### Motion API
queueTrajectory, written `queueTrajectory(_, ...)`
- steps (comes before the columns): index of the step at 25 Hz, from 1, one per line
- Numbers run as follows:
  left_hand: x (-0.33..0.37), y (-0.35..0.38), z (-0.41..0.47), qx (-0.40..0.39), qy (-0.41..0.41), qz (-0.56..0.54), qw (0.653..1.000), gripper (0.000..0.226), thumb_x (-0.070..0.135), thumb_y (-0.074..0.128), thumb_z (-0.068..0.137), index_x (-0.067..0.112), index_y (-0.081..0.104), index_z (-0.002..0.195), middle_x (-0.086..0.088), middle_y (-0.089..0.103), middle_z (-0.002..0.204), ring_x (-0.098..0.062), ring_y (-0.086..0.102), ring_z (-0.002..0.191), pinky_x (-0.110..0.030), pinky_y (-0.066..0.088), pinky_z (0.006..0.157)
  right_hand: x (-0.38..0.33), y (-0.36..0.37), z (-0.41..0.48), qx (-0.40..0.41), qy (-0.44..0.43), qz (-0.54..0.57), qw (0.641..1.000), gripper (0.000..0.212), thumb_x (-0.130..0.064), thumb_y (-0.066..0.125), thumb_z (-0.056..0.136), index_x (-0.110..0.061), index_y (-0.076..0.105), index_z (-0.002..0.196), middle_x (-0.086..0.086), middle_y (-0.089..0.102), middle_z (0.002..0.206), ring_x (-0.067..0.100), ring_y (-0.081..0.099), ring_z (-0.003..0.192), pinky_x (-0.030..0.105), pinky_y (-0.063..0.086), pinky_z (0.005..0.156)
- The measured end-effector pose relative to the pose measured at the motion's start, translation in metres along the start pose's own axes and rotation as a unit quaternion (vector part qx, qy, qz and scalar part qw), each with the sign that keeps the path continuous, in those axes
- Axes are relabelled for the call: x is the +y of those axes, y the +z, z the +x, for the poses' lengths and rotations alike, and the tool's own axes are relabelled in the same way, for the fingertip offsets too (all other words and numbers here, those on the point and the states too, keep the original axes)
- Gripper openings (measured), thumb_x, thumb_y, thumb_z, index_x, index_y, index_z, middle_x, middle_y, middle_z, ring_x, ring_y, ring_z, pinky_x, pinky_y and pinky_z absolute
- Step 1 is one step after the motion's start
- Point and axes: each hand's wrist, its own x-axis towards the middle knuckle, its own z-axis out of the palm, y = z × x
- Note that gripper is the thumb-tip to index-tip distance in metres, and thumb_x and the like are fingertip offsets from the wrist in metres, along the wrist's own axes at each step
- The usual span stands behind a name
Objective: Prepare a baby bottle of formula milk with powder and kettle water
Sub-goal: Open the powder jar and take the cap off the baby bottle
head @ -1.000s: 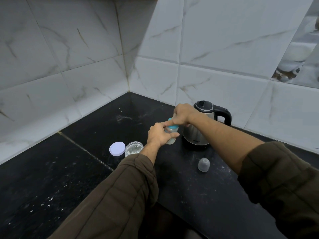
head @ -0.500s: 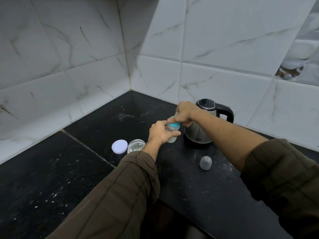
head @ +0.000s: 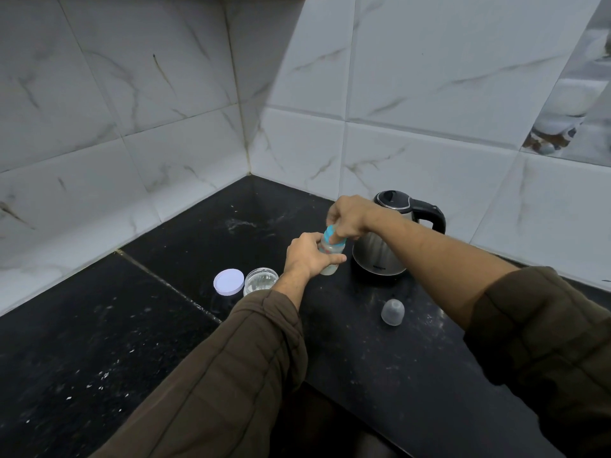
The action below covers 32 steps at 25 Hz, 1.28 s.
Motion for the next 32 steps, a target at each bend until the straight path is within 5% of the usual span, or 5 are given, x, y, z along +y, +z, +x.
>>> queueTrajectory(5, 0.001, 0.001, -0.002, 0.006, -0.002, -0.016, 1.000, 0.053, 0.047, 0.095, 0.062, 0.026, 0.076, 0.107, 0.007, 0.077, 0.094, -0.012, 0.071, 0.093, -0.036, 0.058, 0.090, -0.001, 0.000, 0.003, -0.007, 0.010, 0.019, 1.000, 0.075, -0.037, 0.085, 0.080, -0.021, 0.054, 0.146, 0.005, 0.064, 0.135, 0.027, 0.072, 0.098, 0.036, 0.063, 0.084)
queueTrajectory(9, 0.000, 0.000, 0.002, 0.005, -0.002, -0.013, 1.000, 0.056, 0.047, 0.094, 0.061, 0.026, 0.077, 0.110, 0.007, 0.077, 0.095, -0.012, 0.072, 0.094, -0.036, 0.058, 0.091, -0.002, -0.001, 0.002, 0.016, 0.043, 0.017, 0.999, 0.041, -0.038, 0.082, 0.084, -0.010, 0.074, 0.112, 0.009, 0.077, 0.091, 0.027, 0.078, 0.076, 0.032, 0.065, 0.075)
queueTrajectory(18, -0.011, 0.009, 0.003, 0.028, -0.077, -0.017, 0.996, 0.053, 0.050, 0.088, 0.069, 0.024, 0.072, 0.112, 0.002, 0.073, 0.106, -0.020, 0.066, 0.103, -0.037, 0.054, 0.092, 0.020, -0.006, -0.004, 0.088, 0.044, 0.033, 0.995, 0.042, -0.023, 0.078, 0.076, -0.015, 0.070, 0.116, 0.009, 0.075, 0.107, 0.024, 0.069, 0.084, 0.037, 0.061, 0.082)
queueTrajectory(24, -0.021, 0.023, 0.001, 0.090, -0.091, -0.039, 0.991, 0.065, 0.066, 0.083, 0.056, 0.032, 0.073, 0.111, 0.001, 0.070, 0.111, -0.021, 0.066, 0.105, -0.039, 0.055, 0.091, 0.045, 0.056, -0.017, -0.055, 0.061, -0.063, 0.995, 0.036, -0.017, 0.080, 0.078, -0.016, 0.070, 0.112, 0.005, 0.069, 0.087, 0.022, 0.070, 0.059, 0.032, 0.064, 0.063)
queueTrajectory(32, -0.029, 0.039, -0.003, 0.057, -0.078, -0.032, 0.995, 0.052, 0.046, 0.089, 0.072, 0.025, 0.071, 0.116, 0.004, 0.072, 0.109, -0.017, 0.065, 0.103, -0.035, 0.052, 0.088, 0.064, 0.118, -0.013, -0.105, 0.054, -0.152, 0.981, 0.044, -0.027, 0.085, 0.079, -0.014, 0.067, 0.117, 0.004, 0.058, 0.099, 0.026, 0.065, 0.091, 0.037, 0.054, 0.069)
